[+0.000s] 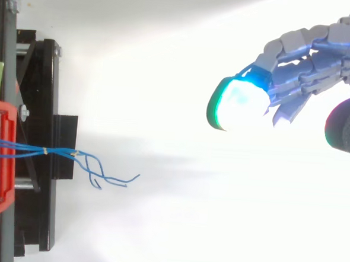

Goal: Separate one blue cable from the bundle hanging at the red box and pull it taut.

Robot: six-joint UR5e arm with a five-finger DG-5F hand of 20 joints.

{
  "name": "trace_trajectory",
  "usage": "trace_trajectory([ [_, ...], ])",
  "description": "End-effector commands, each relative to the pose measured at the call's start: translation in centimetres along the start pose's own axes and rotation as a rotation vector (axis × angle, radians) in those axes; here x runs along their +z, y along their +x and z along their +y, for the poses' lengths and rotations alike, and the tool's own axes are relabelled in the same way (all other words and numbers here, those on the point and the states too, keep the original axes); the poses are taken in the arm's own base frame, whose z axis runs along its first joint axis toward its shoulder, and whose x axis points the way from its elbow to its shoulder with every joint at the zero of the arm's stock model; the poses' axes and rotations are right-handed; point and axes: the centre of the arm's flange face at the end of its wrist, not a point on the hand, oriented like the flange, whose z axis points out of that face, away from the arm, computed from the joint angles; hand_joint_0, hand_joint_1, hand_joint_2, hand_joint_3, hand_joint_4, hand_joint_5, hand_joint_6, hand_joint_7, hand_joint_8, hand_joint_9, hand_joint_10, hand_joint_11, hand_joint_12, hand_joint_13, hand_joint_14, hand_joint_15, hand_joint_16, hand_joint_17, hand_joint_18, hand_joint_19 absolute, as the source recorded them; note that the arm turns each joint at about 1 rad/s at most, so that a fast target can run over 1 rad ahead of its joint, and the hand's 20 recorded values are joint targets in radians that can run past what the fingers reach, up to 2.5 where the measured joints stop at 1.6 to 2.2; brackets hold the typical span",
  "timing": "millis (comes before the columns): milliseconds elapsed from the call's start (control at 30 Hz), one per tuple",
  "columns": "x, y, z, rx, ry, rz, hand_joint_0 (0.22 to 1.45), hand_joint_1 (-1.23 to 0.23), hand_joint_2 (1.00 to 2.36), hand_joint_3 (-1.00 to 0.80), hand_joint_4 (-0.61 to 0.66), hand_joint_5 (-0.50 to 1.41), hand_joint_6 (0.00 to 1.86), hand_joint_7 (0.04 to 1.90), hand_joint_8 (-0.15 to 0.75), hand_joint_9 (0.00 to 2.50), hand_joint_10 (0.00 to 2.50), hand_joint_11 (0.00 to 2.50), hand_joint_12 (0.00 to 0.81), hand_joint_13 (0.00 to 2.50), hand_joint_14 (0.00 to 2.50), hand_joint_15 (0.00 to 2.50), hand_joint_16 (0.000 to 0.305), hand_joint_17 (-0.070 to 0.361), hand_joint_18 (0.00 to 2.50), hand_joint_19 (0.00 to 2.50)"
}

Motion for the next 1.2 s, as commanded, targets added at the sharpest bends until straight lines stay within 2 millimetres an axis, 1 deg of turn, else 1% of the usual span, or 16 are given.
trace_trajectory([
  [0, 0.0, 0.01, -0.02, 0.0, 0.0, 0.0, 0.6, -0.62, 1.0, -0.5, 0.25, -0.23, 0.5, 0.77, 0.315, 0.58, 0.01, 0.32, 0.386, 0.52, 0.01, 0.25, 0.051, 0.115, 0.65, 0.46],
  [433, 0.0, 0.01, -0.02, 0.0, 0.0, 0.0, 0.6, -0.59, 1.0, -0.5, 0.26, -0.22, 0.5, 0.77, 0.313, 0.6, 0.01, 0.32, 0.377, 0.54, 0.01, 0.26, 0.05, 0.114, 0.66, 0.48],
  [733, 0.0, 0.01, -0.02, 0.0, 0.0, 0.0, 0.59, -0.59, 1.0, -0.5, 0.27, -0.21, 0.5, 0.78, 0.317, 0.69, 0.01, 0.38, 0.38, 0.62, 0.01, 0.29, 0.05, 0.112, 0.68, 0.49],
  [1167, 0.0, 0.01, -0.02, 0.0, 0.0, 0.0, 0.59, -0.59, 1.0, -0.5, 0.26, -0.21, 0.5, 0.78, 0.316, 0.69, 0.01, 0.36, 0.382, 0.63, 0.01, 0.29, 0.05, 0.112, 0.68, 0.49],
])
